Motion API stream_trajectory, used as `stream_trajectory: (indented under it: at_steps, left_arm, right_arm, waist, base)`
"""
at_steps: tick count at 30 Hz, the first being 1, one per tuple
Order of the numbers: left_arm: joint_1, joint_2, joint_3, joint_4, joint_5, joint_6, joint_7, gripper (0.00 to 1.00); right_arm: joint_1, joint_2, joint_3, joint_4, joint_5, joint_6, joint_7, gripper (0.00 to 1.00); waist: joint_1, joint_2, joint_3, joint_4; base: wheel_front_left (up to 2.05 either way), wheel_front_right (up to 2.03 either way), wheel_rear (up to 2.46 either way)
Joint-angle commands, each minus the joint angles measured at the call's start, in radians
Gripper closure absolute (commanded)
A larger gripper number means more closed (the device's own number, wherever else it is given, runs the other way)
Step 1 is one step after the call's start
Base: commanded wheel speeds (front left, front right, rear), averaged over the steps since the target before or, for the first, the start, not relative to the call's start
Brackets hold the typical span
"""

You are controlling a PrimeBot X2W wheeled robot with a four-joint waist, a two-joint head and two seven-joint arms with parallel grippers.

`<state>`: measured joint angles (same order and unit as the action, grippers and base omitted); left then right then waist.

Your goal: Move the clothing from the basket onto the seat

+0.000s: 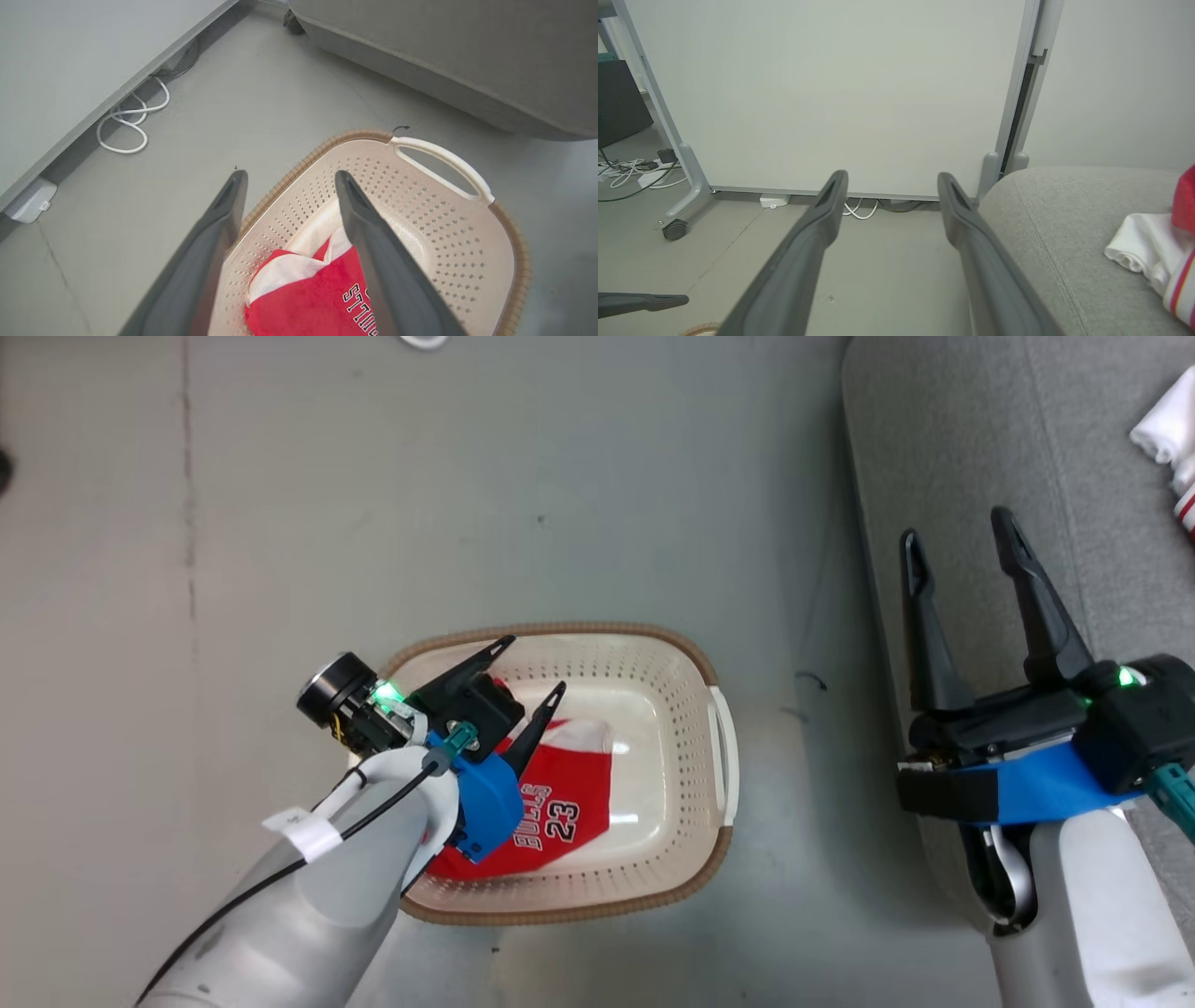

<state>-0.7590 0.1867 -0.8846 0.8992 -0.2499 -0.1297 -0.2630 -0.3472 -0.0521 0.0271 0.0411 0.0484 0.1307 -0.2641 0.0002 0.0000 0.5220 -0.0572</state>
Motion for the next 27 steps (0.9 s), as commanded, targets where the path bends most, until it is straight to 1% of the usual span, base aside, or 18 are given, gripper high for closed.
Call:
stream_trajectory:
  at_steps: [1, 6, 10, 15, 17, 21, 27]
  left_arm:
    - [-0.021, 0.004, -0.006, 0.007, -0.005, -0.001, -0.003, 0.00]
    - [-0.085, 0.001, -0.109, 0.104, -0.032, -0.001, -0.003, 0.00]
    - [-0.126, -0.013, -0.193, 0.177, -0.054, -0.001, 0.006, 0.00]
    - [-0.164, -0.027, -0.311, 0.248, -0.074, -0.001, 0.072, 0.00]
    - [-0.178, -0.030, -0.342, 0.270, -0.087, -0.001, 0.114, 0.00]
    - [-0.195, -0.031, -0.380, 0.292, -0.081, -0.001, 0.183, 0.00]
    - [-0.220, -0.014, -0.396, 0.308, -0.038, -0.001, 0.264, 0.00]
  right_arm:
    - [-0.018, -0.001, 0.001, -0.005, -0.001, 0.000, -0.001, 0.00]
    - [-0.051, -0.001, 0.007, -0.014, 0.000, 0.000, -0.001, 0.00]
    - [-0.073, 0.000, 0.011, -0.026, -0.004, 0.000, -0.001, 0.00]
    - [-0.098, 0.001, 0.011, -0.045, -0.011, 0.000, -0.001, 0.00]
    - [-0.110, 0.001, 0.010, -0.054, -0.012, 0.000, -0.001, 0.00]
    - [-0.128, 0.001, 0.015, -0.068, -0.017, 0.000, 0.000, 0.00]
    - [-0.150, 0.002, 0.024, -0.091, -0.028, 0.000, -0.001, 0.00]
  waist:
    - [-0.0002, 0.0000, 0.039, -0.015]
    - [-0.0002, 0.0000, 0.106, -0.030]
    - [-0.0002, 0.0000, 0.158, -0.041]
    - [-0.0002, 0.0000, 0.224, -0.050]
    - [-0.0002, 0.0000, 0.250, -0.053]
    - [-0.0002, 0.0000, 0.297, -0.060]
    - [-0.0002, 0.0000, 0.356, -0.071]
  base:
    - [0.00, 0.00, 0.00]
    - [0.00, 0.00, 0.00]
    - [0.00, 0.00, 0.00]
    - [0.00, 0.00, 0.00]
    - [0.00, 0.00, 0.00]
    - [0.00, 0.00, 0.00]
    - [0.00, 0.00, 0.00]
